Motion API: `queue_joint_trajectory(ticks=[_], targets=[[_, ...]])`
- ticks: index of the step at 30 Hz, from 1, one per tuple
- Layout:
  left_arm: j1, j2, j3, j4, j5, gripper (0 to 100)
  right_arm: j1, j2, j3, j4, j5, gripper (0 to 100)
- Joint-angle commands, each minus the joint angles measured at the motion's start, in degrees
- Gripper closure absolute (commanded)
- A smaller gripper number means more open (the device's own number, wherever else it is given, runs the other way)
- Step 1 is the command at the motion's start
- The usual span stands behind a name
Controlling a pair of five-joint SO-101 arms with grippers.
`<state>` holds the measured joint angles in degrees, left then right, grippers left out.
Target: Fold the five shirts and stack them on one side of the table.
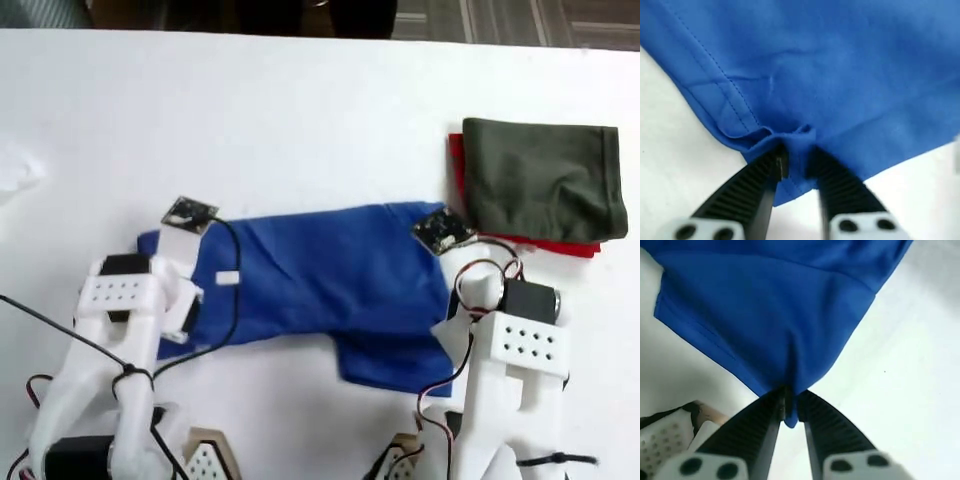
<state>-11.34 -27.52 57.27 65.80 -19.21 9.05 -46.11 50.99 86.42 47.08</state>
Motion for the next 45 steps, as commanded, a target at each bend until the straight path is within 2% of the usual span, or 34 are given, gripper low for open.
queue_joint_trajectory(ticks=[1, 5, 12, 15, 18, 19, 23, 26, 30, 40, 45], targets=[[0.5, -1.8, -0.4, -0.4, -0.4, 80, 0.4, -1.6, -0.1, 1.1, 3.0, 93.0], [0.5, -1.9, -1.4, 0.3, -0.4, 80, 0.2, -1.6, -0.4, 2.2, 3.6, 85.5], [0.4, -1.9, -15.8, 11.7, -0.4, 80, 0.6, -1.6, -6.0, 2.4, 3.1, 85.4], [0.4, -1.6, -23.5, 14.0, -0.4, 82, 0.3, -1.6, -11.5, 2.0, 2.9, 85.4], [0.7, -1.3, -28.0, 12.7, 0.1, 100, -1.6, -1.1, -15.3, -2.5, -2.9, 95.0], [0.9, -1.3, -28.4, 12.0, 0.1, 96, -2.9, -1.1, -15.6, -4.7, -5.2, 99.5], [1.2, 0.4, -28.0, 8.4, 0.0, 97, -10.8, -0.2, -15.5, -10.6, -10.4, 98.0], [1.2, 6.7, -29.0, 5.8, 0.4, 97, -15.7, 4.0, -15.6, -15.2, -15.0, 98.0], [1.3, 18.8, -31.7, 3.2, 3.6, 97, -17.5, 13.8, -15.9, -22.5, -18.9, 98.0], [1.1, 44.2, -45.8, 3.7, 3.3, 97, -17.2, 37.0, -15.9, -35.6, -19.2, 97.9], [-0.5, 56.1, -60.1, 9.5, 3.5, 97, -17.1, 45.4, -19.9, -39.2, -19.2, 97.9]])
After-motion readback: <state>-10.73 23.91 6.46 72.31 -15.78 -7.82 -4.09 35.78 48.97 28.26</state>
